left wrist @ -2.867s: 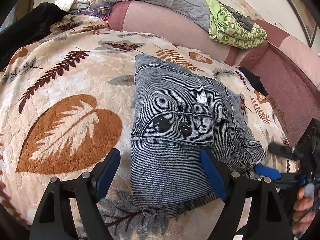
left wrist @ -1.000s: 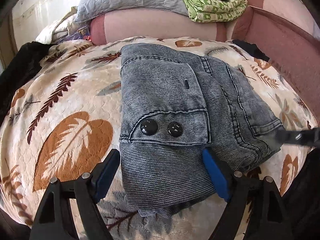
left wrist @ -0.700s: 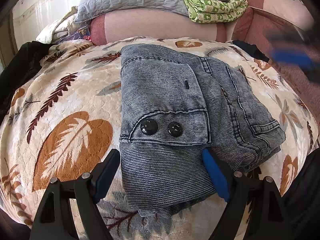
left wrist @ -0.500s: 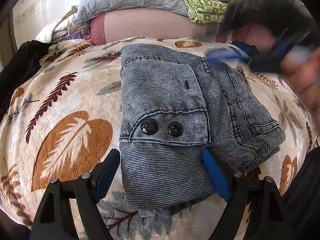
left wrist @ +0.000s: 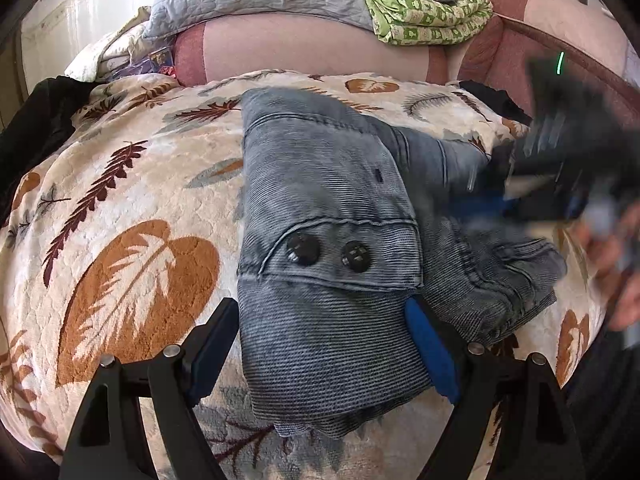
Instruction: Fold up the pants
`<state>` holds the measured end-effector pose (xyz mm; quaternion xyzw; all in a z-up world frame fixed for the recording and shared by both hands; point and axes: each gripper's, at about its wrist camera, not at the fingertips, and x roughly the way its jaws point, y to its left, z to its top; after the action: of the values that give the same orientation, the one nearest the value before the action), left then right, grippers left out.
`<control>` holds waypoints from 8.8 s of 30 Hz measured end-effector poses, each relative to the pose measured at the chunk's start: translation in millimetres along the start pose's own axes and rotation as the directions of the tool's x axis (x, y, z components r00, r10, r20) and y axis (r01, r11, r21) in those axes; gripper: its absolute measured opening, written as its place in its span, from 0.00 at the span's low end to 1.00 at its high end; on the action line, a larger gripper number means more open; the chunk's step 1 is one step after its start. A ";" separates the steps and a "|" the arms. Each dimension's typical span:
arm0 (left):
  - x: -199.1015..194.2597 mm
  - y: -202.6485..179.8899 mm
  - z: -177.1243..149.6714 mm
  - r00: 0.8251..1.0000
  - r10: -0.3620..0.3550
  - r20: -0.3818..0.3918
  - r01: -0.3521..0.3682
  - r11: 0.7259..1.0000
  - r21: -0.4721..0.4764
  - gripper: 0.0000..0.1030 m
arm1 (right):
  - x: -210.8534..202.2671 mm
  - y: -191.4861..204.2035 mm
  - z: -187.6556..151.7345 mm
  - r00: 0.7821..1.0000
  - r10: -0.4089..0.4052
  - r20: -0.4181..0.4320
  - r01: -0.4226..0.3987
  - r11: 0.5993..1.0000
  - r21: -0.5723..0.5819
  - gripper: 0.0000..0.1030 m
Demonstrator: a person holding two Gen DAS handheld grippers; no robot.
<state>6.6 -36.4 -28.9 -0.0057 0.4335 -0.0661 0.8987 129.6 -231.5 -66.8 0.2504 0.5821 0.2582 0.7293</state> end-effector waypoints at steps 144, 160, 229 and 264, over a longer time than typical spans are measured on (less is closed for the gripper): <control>-5.3 94.2 20.6 0.930 -0.366 0.027 0.336 0.818 -0.467 0.75 | -64.3 -31.0 8.1 0.995 -0.102 0.001 0.101 0.994 0.031 0.62; 50.9 84.0 53.1 0.867 -0.497 -0.046 0.416 0.770 -0.484 0.79 | -27.1 -36.4 19.8 0.999 -0.002 -0.055 0.002 1.000 -0.007 0.62; -9.6 147.0 148.4 0.983 -0.082 0.167 0.111 0.979 -0.171 0.28 | -7.8 133.6 98.3 0.990 0.121 0.073 -0.098 0.961 -0.257 0.21; 41.0 121.3 90.5 0.992 0.115 -0.043 -0.119 0.988 -0.100 0.82 | 44.7 142.8 143.4 0.982 0.186 -0.030 -0.188 0.967 -0.174 0.64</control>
<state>116.1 74.6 -12.5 -0.0252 0.4524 0.0092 0.8914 266.2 -105.1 24.4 0.2372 0.5356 0.3777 0.7171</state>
